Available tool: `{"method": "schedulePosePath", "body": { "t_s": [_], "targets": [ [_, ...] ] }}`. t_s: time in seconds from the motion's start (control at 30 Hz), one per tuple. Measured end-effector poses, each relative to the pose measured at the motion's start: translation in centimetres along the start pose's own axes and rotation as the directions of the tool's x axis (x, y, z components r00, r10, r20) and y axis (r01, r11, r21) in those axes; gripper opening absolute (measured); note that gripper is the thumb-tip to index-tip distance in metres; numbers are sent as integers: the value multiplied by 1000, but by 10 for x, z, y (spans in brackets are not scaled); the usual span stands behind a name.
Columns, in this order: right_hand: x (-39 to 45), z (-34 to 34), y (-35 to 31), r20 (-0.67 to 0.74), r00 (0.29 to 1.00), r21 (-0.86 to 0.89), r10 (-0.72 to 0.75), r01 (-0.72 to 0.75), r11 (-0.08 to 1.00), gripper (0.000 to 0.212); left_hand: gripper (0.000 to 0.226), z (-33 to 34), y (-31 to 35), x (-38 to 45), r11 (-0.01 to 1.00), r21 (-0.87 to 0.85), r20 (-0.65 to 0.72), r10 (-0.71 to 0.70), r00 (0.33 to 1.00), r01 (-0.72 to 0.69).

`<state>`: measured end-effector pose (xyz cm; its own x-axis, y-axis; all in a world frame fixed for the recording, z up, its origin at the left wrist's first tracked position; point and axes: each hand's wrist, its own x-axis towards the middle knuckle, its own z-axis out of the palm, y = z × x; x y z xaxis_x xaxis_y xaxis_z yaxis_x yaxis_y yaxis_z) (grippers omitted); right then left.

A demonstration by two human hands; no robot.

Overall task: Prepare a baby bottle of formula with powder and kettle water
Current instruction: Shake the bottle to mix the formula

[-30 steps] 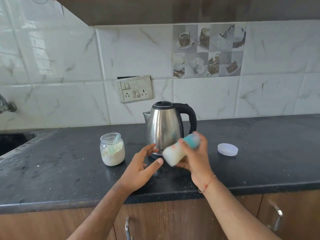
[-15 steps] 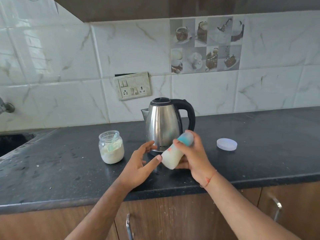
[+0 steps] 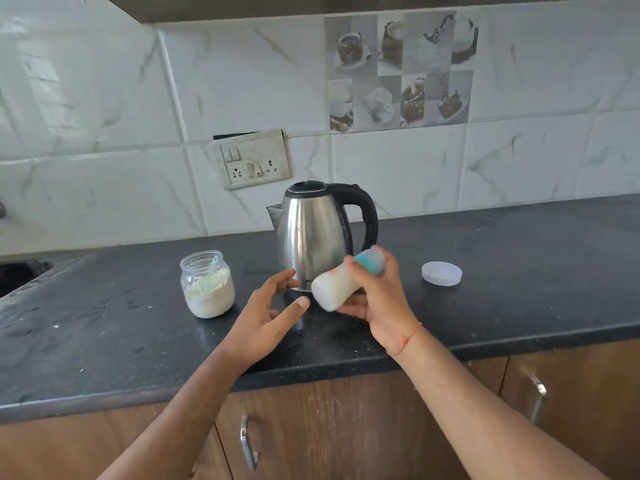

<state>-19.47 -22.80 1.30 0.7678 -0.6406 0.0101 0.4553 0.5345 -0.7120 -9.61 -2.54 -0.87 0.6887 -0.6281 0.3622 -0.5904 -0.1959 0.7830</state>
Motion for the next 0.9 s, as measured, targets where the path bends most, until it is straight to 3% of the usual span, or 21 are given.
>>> {"method": "schedulePosePath", "body": {
  "t_s": [0.07, 0.13, 0.17, 0.2, 0.27, 0.33, 0.37, 0.43, 0.47, 0.53, 0.57, 0.6, 0.63, 0.67, 0.7, 0.8, 0.9],
  "targets": [
    [2, 3, 2, 28, 999, -94, 31, -29, 995, 58, 91, -1, 1, 0, 1000, 2, 2, 2, 1000, -2],
    [6, -4, 2, -154, 974, 69, -168, 180, 981, 60, 90, -1, 0, -1, 1000, -13, 11, -6, 1000, 6],
    [13, -9, 2, -219, 960, 133, -176, 208, 969, 62, 89, -1, 0, -2, 1000, -24, 14, -8, 1000, 8],
    [12, -7, -2, -174, 974, 134, -143, 167, 977, 61, 89, -1, 0, -2, 1000, -28, 10, -7, 1000, 7],
    [1, -3, 2, 37, 999, -87, -16, 19, 996, 55, 86, 0, 3, -2, 1000, -17, 20, -2, 1000, 2],
    [2, 0, 5, 39, 999, -158, -18, 24, 987, 59, 79, -1, 5, -2, 1000, -23, 31, 0, 1000, 1],
    [1, -1, 5, -45, 990, -70, -136, 133, 989, 63, 77, -1, 4, -2, 1000, -25, 40, 1, 999, 0],
    [9, -10, 4, -213, 958, 109, -195, 221, 969, 67, 84, -1, 4, -3, 1000, 1, 52, 6, 999, -6],
    [6, -7, 0, -156, 972, 81, -173, 187, 979, 65, 90, -1, 2, -2, 1000, 21, 52, 11, 999, -12],
    [-1, -4, 5, 96, 994, -201, -43, 62, 978, 59, 97, -2, 3, -1, 999, 47, 77, 7, 997, -11],
    [-2, -3, 7, 115, 993, -259, -18, 48, 965, 59, 97, -2, 4, -1, 998, 55, 87, 3, 996, -7],
    [0, -1, 9, 89, 993, -249, -81, 101, 963, 59, 94, -2, 5, -1, 998, 57, 90, 0, 996, -5],
    [-3, 0, 6, -22, 987, -123, -160, 156, 980, 60, 90, -3, 6, -1, 998, 57, 96, -1, 995, -4],
    [1, -5, 5, -104, 976, -7, -192, 193, 981, 62, 85, -1, 8, -1, 999, 54, 107, -4, 994, -2],
    [2, -7, 3, -117, 976, -9, -183, 183, 983, 64, 80, 0, 8, -3, 999, 50, 112, -2, 994, -4],
    [-4, -7, 8, 169, 985, -347, -36, 94, 933, 62, 63, 1, 5, -2, 996, 81, 151, 34, 988, -47],
    [-3, -4, 5, 60, 995, -170, -75, 84, 982, 64, 63, 0, 6, -1, 994, 106, 183, 10, 983, -30]
  ]
}}
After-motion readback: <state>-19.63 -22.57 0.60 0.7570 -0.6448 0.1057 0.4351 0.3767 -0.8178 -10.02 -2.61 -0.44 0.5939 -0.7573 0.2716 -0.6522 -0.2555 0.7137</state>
